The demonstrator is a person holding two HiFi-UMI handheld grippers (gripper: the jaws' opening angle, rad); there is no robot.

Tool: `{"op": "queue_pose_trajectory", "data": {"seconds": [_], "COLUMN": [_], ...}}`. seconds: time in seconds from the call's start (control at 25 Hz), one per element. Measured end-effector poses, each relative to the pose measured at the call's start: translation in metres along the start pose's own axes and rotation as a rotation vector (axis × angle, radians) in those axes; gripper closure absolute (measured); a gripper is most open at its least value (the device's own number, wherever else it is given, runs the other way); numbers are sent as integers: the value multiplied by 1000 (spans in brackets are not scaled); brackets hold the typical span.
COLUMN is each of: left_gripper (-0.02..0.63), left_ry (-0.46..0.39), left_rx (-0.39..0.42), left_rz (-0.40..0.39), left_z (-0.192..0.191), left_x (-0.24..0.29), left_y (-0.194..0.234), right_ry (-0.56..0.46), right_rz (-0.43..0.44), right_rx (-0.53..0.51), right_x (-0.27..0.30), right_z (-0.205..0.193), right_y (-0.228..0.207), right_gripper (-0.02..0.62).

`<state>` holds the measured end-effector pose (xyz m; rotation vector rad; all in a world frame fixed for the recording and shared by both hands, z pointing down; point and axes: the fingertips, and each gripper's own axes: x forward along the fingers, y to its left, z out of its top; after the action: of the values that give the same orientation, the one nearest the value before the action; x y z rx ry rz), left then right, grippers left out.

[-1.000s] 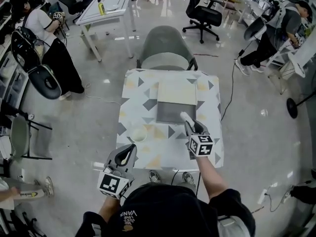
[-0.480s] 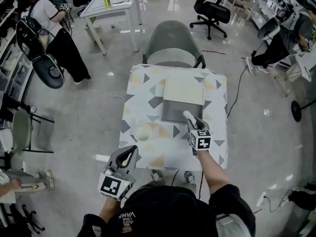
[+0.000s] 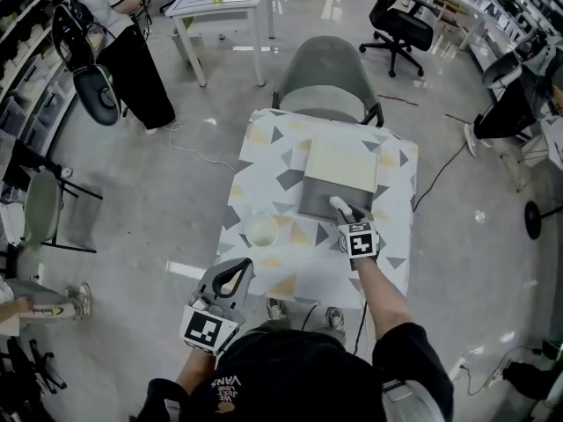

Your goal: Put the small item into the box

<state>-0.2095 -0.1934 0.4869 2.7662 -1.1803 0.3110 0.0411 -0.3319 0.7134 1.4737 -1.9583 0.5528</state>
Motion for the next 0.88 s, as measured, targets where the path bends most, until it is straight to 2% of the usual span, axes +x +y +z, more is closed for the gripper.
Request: {"op": "queue_pose_trajectory", "data": {"seconds": [0.44,0.88], "left_gripper": [600,600], "left_ry": [5,18], "left_rx": [2,-25], "left_rz": [51,78], "left_z": [-8,-19], "left_x": [-20,-26], "left_y": [10,16], "right_ry": [54,130], "right_rz": [8,-3], "right_rx": [-49,-67], "right_x": [36,56], "right_z": [9,-6], "right_y": [2,-4], "right_gripper": [469,469]}}
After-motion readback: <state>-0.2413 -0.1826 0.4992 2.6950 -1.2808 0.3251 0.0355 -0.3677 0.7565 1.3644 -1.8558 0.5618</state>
